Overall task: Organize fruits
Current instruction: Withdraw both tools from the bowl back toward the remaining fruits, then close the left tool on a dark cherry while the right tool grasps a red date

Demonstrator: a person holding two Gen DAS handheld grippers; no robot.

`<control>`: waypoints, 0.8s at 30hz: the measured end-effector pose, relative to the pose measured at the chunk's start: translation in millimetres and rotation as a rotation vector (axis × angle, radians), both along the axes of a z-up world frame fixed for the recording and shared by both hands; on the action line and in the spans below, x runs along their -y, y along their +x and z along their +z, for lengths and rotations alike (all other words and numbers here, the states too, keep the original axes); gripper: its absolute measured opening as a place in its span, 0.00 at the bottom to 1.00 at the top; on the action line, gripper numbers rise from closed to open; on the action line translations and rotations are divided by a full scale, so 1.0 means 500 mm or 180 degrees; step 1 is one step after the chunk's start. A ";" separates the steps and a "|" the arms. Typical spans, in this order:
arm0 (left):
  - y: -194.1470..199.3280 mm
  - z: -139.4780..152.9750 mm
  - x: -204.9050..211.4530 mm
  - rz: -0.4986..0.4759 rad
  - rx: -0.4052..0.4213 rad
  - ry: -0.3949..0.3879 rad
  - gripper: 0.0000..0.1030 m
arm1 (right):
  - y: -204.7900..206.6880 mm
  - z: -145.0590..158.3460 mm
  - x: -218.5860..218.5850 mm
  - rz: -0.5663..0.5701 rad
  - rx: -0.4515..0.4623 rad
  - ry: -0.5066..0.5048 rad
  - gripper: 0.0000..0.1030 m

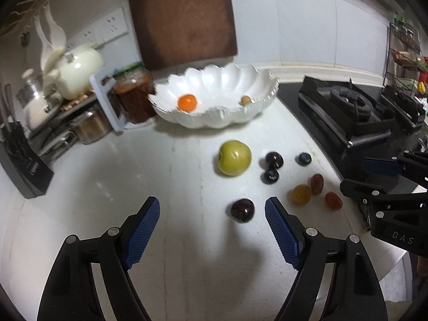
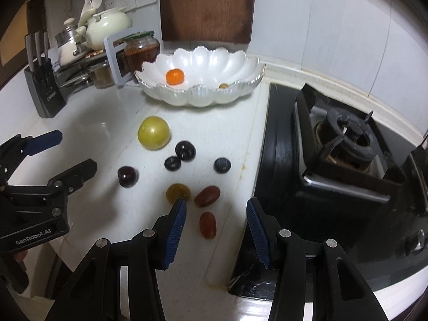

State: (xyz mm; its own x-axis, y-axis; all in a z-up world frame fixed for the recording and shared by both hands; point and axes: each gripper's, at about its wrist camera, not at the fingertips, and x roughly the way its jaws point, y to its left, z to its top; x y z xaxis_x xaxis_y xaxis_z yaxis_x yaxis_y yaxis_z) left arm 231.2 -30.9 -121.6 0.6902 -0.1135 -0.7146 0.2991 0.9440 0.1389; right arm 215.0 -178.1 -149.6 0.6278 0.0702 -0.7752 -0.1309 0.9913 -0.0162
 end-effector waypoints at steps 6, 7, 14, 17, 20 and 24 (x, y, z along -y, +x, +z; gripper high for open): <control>0.014 -0.034 0.012 -0.0151 -0.0140 -0.0027 0.72 | 0.003 -0.031 0.001 -0.0005 -0.0145 0.0062 0.47; 0.018 -0.039 0.014 -0.0167 -0.0172 -0.0034 0.72 | 0.003 -0.035 0.000 -0.0005 -0.0164 0.0073 0.47; 0.044 -0.078 0.023 -0.0233 -0.0356 -0.0120 0.68 | 0.010 -0.059 0.000 -0.0033 -0.0268 0.0081 0.46; 0.051 -0.087 0.027 -0.0255 -0.0395 -0.0143 0.64 | 0.014 -0.065 0.001 -0.0029 -0.0292 0.0102 0.44; 0.059 -0.095 0.029 -0.0272 -0.0451 -0.0186 0.62 | 0.018 -0.070 0.000 -0.0010 -0.0324 0.0145 0.39; 0.067 -0.101 0.033 -0.0272 -0.0471 -0.0199 0.57 | 0.021 -0.073 -0.004 0.0002 -0.0354 0.0172 0.36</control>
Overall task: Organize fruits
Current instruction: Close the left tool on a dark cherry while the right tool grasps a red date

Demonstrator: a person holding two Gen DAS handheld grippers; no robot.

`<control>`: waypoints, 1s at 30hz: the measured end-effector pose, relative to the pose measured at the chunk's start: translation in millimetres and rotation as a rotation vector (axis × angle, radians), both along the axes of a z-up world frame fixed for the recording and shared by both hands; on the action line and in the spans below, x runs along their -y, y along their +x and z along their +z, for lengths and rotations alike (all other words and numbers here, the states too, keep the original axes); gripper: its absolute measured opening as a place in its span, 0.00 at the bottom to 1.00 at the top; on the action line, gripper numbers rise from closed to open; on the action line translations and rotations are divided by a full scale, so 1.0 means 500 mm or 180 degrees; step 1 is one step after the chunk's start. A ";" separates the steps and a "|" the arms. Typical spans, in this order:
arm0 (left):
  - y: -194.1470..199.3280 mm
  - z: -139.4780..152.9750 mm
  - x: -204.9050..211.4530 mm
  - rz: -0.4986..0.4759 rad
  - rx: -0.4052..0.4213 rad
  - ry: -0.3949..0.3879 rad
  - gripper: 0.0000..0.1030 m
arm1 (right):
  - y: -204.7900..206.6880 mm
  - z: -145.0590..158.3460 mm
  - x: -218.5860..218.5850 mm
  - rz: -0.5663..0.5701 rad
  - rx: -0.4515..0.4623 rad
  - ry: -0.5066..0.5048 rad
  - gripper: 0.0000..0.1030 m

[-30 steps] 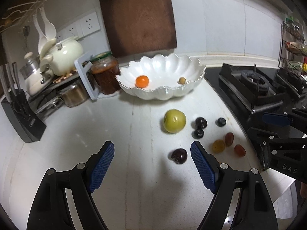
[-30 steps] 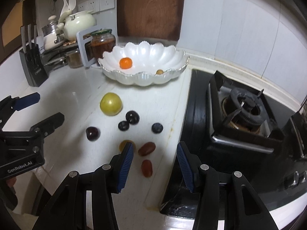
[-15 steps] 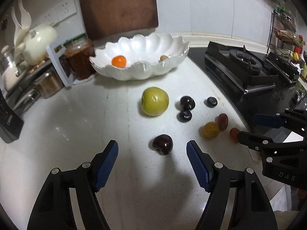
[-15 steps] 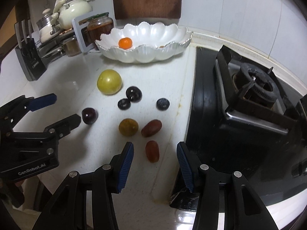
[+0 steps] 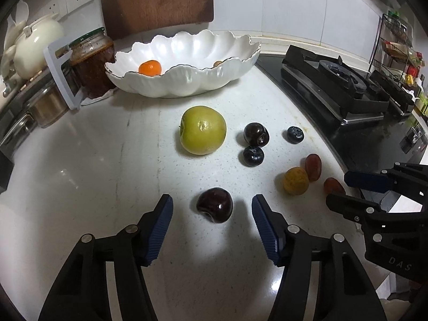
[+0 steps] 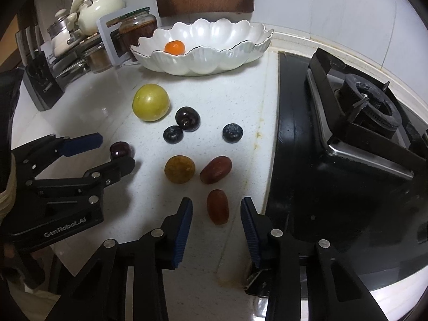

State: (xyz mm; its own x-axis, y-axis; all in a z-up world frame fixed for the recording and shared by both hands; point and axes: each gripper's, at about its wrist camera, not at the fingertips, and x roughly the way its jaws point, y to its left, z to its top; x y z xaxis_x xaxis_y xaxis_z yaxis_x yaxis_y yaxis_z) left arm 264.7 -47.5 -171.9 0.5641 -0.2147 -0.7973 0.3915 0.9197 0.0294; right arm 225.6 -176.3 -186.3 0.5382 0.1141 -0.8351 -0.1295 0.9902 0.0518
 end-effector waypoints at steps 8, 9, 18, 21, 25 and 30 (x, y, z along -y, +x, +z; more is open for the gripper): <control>0.006 -0.014 0.003 -0.0009 -0.0164 -0.0085 0.42 | 0.006 -0.011 0.006 -0.0012 -0.0082 0.0101 0.26; 0.007 -0.015 0.003 -0.0011 -0.0180 -0.0098 0.39 | 0.007 -0.013 0.006 -0.0020 -0.0092 0.0105 0.26; 0.004 -0.016 -0.003 0.0039 -0.0123 -0.0110 0.28 | 0.009 -0.014 0.006 -0.0023 -0.0083 0.0096 0.17; -0.003 -0.012 -0.006 0.0049 -0.0091 -0.0152 0.28 | 0.007 -0.012 0.007 -0.0020 -0.0074 0.0116 0.16; -0.017 0.007 -0.008 0.0065 0.0024 -0.0179 0.28 | 0.000 -0.003 0.007 -0.0004 -0.0030 0.0134 0.16; -0.029 0.030 -0.011 0.0095 0.0113 -0.0219 0.28 | -0.008 0.019 0.009 0.0014 0.0072 0.0144 0.16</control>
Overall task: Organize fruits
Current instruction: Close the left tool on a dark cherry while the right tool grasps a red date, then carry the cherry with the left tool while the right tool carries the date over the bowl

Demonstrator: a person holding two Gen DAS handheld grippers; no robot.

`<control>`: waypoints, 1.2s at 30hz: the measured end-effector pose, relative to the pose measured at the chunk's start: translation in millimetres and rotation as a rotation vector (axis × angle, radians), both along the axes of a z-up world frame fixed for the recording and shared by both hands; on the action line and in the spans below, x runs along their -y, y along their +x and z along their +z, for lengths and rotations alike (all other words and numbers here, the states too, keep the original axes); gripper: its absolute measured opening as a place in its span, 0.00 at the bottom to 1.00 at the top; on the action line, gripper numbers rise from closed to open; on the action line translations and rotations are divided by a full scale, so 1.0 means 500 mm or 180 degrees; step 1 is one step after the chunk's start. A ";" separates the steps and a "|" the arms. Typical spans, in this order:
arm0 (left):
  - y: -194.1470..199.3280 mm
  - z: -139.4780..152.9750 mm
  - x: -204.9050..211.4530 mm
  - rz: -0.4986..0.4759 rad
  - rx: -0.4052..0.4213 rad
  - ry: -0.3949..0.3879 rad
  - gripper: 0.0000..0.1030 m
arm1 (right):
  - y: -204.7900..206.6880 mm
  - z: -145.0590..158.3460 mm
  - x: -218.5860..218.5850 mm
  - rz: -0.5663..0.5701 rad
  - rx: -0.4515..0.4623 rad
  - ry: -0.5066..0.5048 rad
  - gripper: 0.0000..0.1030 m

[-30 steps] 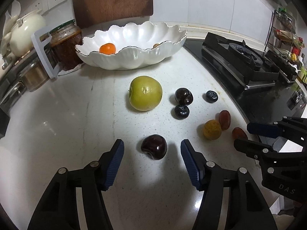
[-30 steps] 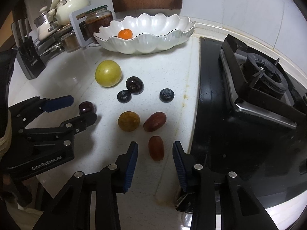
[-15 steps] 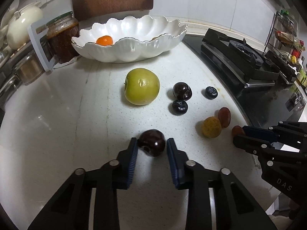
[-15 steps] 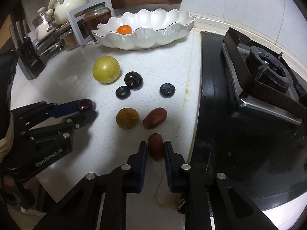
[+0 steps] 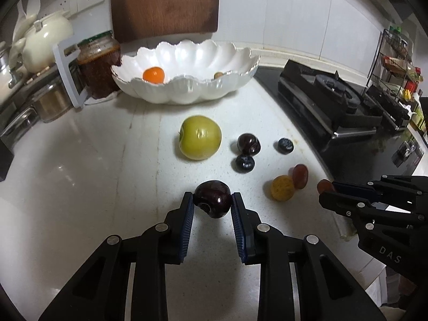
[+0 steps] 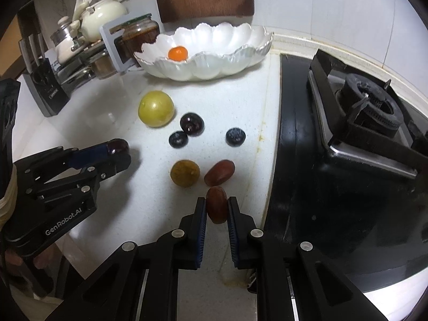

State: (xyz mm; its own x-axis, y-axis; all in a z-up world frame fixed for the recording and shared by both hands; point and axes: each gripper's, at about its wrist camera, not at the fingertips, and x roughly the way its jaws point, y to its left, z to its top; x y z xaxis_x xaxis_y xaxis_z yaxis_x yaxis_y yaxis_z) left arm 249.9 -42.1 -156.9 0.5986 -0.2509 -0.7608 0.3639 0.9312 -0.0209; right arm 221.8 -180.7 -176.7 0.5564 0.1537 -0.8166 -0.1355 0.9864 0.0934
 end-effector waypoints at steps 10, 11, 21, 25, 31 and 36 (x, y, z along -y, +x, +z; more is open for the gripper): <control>-0.027 0.055 -0.008 0.0077 0.0225 -0.0121 0.28 | -0.006 0.060 -0.002 0.0035 0.0291 0.0039 0.16; -0.028 0.060 -0.010 0.0087 0.0248 -0.0132 0.28 | -0.005 0.068 -0.003 0.0038 0.0334 0.0046 0.16; -0.033 0.108 -0.033 0.0228 0.0460 -0.0260 0.28 | 0.000 0.127 -0.011 0.0044 0.0681 0.0104 0.16; -0.033 0.127 -0.036 0.0264 0.0553 -0.0288 0.28 | 0.007 0.146 -0.018 0.0062 0.0814 0.0121 0.16; -0.023 0.156 -0.040 0.0307 0.0684 -0.0340 0.28 | 0.023 0.173 -0.019 0.0058 0.0991 0.0138 0.16; -0.016 0.178 -0.041 0.0337 0.0825 -0.0315 0.28 | 0.039 0.199 -0.020 0.0038 0.1178 0.0119 0.16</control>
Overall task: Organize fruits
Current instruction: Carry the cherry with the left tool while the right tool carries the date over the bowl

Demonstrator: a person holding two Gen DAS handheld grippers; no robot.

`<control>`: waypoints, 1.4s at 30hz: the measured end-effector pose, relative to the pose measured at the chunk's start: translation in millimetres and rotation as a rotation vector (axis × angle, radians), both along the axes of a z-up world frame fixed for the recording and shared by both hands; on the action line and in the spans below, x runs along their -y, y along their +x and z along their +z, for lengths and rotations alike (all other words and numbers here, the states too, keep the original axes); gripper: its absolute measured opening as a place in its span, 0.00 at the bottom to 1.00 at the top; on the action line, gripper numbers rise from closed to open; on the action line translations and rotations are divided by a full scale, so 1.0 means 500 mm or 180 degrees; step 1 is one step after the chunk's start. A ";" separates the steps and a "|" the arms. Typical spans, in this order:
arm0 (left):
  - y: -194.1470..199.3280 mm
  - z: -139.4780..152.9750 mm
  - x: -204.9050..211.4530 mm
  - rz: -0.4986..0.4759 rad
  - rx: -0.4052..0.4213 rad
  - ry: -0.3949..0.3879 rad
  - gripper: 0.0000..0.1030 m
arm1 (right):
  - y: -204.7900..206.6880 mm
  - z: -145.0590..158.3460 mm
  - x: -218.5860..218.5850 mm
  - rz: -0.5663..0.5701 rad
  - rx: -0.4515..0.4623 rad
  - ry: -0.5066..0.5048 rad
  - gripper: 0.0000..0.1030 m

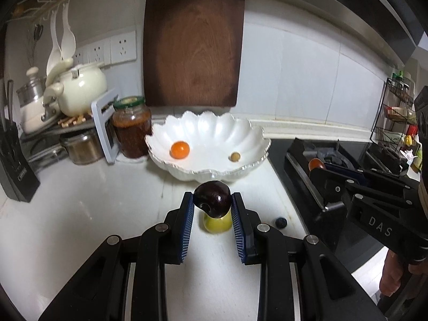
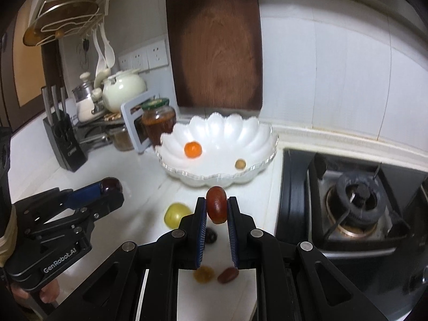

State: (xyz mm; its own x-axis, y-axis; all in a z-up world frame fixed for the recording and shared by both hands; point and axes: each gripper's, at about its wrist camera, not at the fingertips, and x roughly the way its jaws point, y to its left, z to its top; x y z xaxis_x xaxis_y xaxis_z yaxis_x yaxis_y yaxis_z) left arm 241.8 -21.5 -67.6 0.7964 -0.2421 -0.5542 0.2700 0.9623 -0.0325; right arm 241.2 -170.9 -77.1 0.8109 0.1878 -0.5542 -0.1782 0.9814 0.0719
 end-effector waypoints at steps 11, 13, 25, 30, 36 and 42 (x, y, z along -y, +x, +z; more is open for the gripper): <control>0.040 0.053 0.000 0.0008 0.0296 0.0021 0.28 | 0.057 0.048 -0.005 0.0009 0.0244 -0.0026 0.16; 0.051 0.058 0.003 0.0000 0.0311 0.0014 0.28 | 0.069 0.051 -0.005 0.0007 0.0255 -0.0020 0.16; 0.151 0.074 0.021 -0.0019 0.0317 0.0007 0.28 | 0.174 0.050 0.006 -0.0071 0.0165 -0.0017 0.16; 0.205 0.071 0.030 -0.0034 0.0243 0.0015 0.28 | 0.226 0.056 0.016 -0.0136 0.0163 -0.0063 0.16; 0.278 0.063 0.040 -0.0042 0.0154 0.0049 0.28 | 0.292 0.062 0.018 -0.0126 0.0135 -0.0149 0.16; 0.351 0.050 0.052 -0.0003 0.0086 0.0151 0.27 | 0.361 0.049 0.021 -0.0113 0.0003 -0.0199 0.16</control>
